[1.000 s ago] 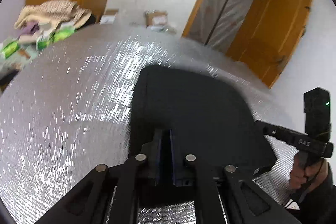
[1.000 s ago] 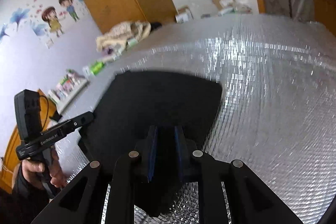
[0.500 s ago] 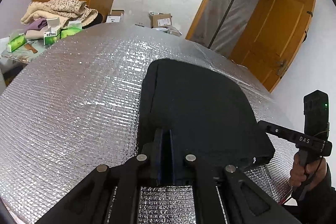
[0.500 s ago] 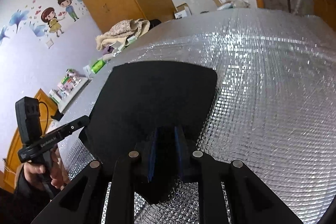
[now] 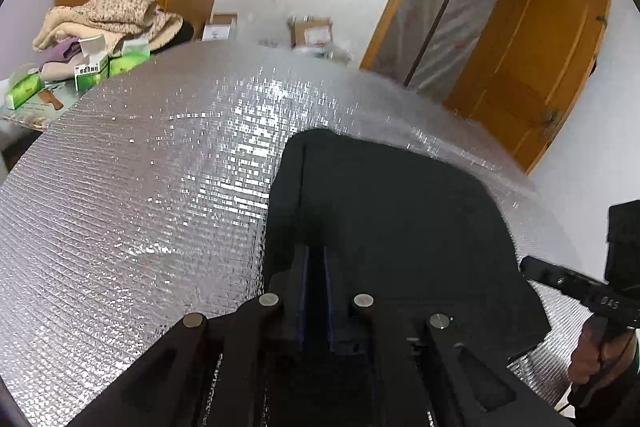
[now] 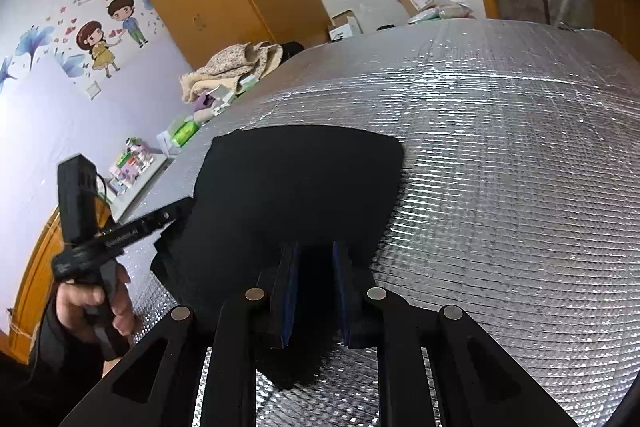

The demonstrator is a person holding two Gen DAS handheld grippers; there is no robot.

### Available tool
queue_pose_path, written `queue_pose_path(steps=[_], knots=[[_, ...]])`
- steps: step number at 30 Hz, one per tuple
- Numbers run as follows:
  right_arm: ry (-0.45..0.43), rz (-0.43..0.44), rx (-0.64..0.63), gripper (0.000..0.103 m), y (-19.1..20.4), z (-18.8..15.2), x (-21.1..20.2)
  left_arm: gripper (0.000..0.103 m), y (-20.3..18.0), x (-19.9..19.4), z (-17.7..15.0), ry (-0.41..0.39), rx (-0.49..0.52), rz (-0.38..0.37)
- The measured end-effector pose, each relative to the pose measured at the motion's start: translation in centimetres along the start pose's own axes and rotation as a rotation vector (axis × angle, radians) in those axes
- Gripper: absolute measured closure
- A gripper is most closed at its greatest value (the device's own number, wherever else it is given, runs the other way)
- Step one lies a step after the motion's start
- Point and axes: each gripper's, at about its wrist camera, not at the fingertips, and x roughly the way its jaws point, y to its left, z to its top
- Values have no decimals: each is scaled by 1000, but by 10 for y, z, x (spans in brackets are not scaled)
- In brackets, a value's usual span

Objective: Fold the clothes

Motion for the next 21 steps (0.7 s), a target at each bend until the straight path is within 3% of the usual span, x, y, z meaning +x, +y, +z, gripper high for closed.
queue_pose_path(steps=[11, 15, 21], knots=[[-35, -7, 32, 86, -13, 23, 2, 97, -19, -4, 32, -49, 48, 6], [-36, 37, -35, 86, 3, 26, 2, 96, -24, 12, 34, -18, 61, 15], [36, 91, -168, 86, 21, 0, 5, 96, -17, 20, 21, 8, 41, 6]])
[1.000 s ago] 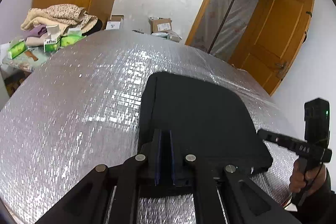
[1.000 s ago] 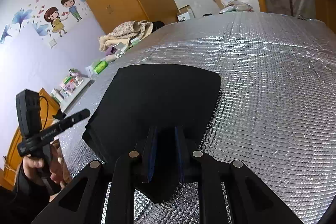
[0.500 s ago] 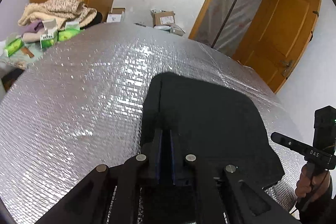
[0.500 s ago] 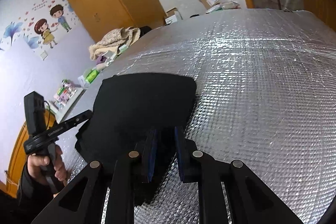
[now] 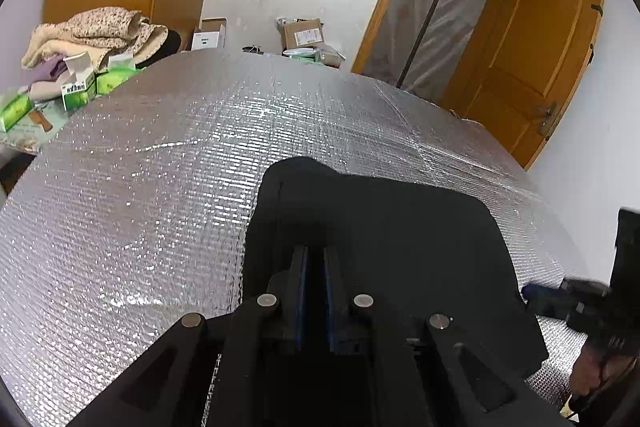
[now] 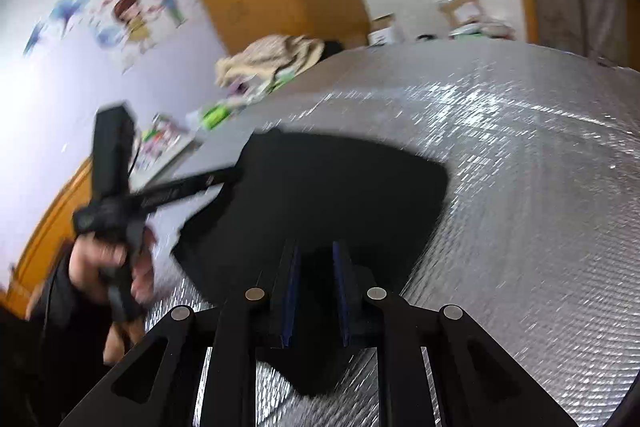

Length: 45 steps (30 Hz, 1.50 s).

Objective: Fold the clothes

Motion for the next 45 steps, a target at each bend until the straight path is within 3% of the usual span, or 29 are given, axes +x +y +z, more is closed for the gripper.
queue_pose_path(steps=[8, 11, 18, 25, 31, 34, 39, 45], knots=[[21, -45, -87, 85, 11, -8, -1, 96, -8, -19, -10, -21, 15, 12], [32, -39, -109, 86, 12, -11, 1, 96, -5, -19, -22, 5, 5, 28], [13, -30, -72, 85, 8, -5, 0, 96, 0, -28, -30, 1, -19, 20], [-39, -81, 28, 85, -9, 16, 2, 96, -13, -28, -2, -38, 44, 25], [-81, -122, 103, 85, -26, 44, 14, 96, -25, -2, 34, -57, 113, 41], [-91, -131, 116, 85, -32, 57, 22, 96, -20, 20, 41, -23, 107, 62], [-5, -166, 97, 86, -39, 67, 54, 95, -9, 42, 36, 29, 107, 75], [22, -188, 91, 86, -44, 69, 68, 95, -8, 48, 37, 55, 113, 87]])
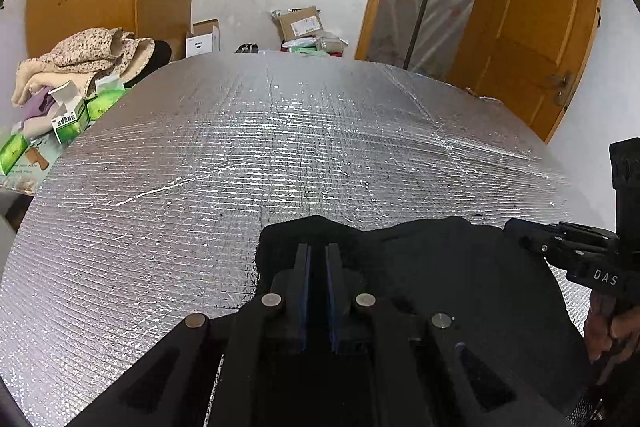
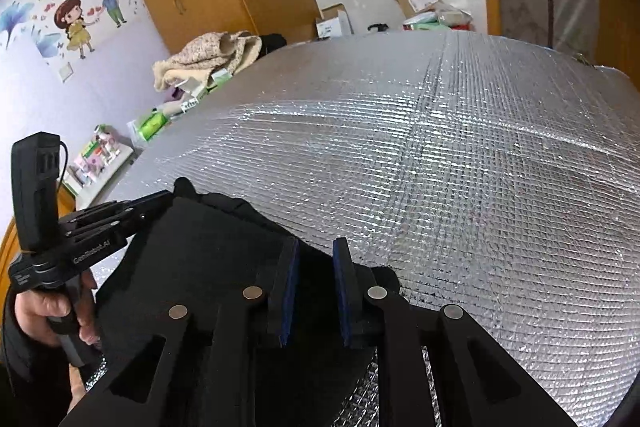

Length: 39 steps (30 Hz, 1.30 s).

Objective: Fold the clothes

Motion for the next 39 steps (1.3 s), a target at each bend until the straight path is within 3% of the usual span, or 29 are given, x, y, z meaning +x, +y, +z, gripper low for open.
queue_pose_path(steps=[5, 10, 14, 16, 23, 32, 39], knots=[[-2, 17, 43, 85, -5, 3, -1, 96, 11, -4, 0, -9, -53, -57], [-70, 67, 17, 83, 15, 14, -22, 96, 11, -23, 0, -53, -53, -53], [-34, 96, -60, 83, 43, 20, -6, 96, 9, -22, -4, -47, -46, -45], [15, 53, -106, 83, 56, 19, 12, 96, 10, -20, -5, -43, -48, -45], [68, 61, -87, 85, 51, 20, 34, 96, 16, -14, -4, -31, -70, -66], [-37, 124, -25, 83, 43, -1, -29, 96, 11, -49, -12, -65, -69, -14], [-44, 120, 2, 82, 31, -31, -58, 96, 3, -69, -35, -56, -75, 30]])
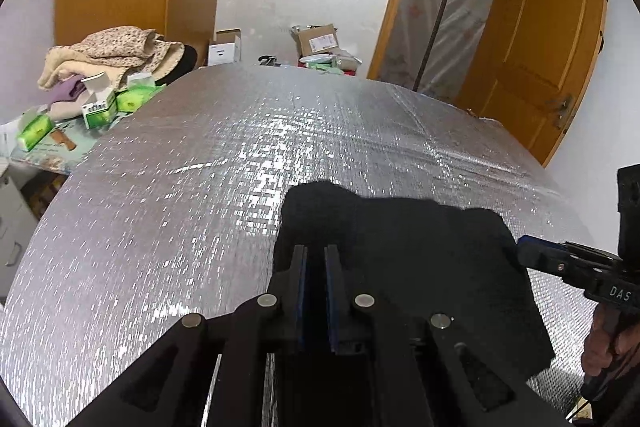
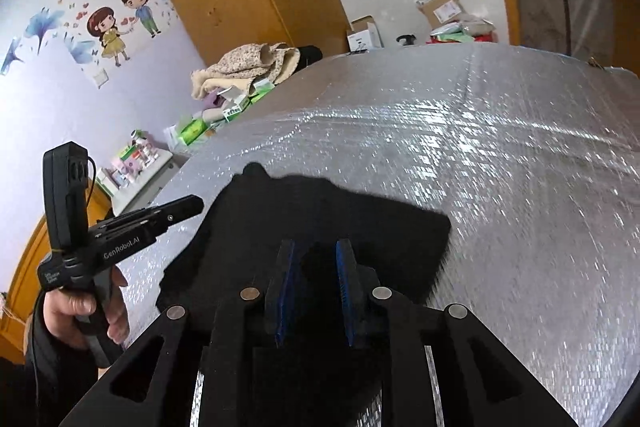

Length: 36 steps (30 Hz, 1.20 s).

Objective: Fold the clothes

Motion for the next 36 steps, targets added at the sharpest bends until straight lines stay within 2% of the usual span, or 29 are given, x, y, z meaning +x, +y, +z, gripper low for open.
queue_pose_path(steps=[4, 19, 23, 31, 36], knots=[[11, 0, 8, 76, -2, -14, -11, 96, -4, -7, -10, 8, 1, 8], [47, -1, 48, 73, -11, -44, -21, 95, -6, -16, -34, 31, -9, 41], [51, 1, 57, 70, -14, -47, -22, 95, 0, -12, -40, 23, -20, 22], [45, 7, 79, 65, -19, -52, -28, 95, 3, -27, -39, -1, -36, 6], [47, 18, 96, 63, -24, -52, -28, 92, 19, -39, -41, -21, -84, -2]])
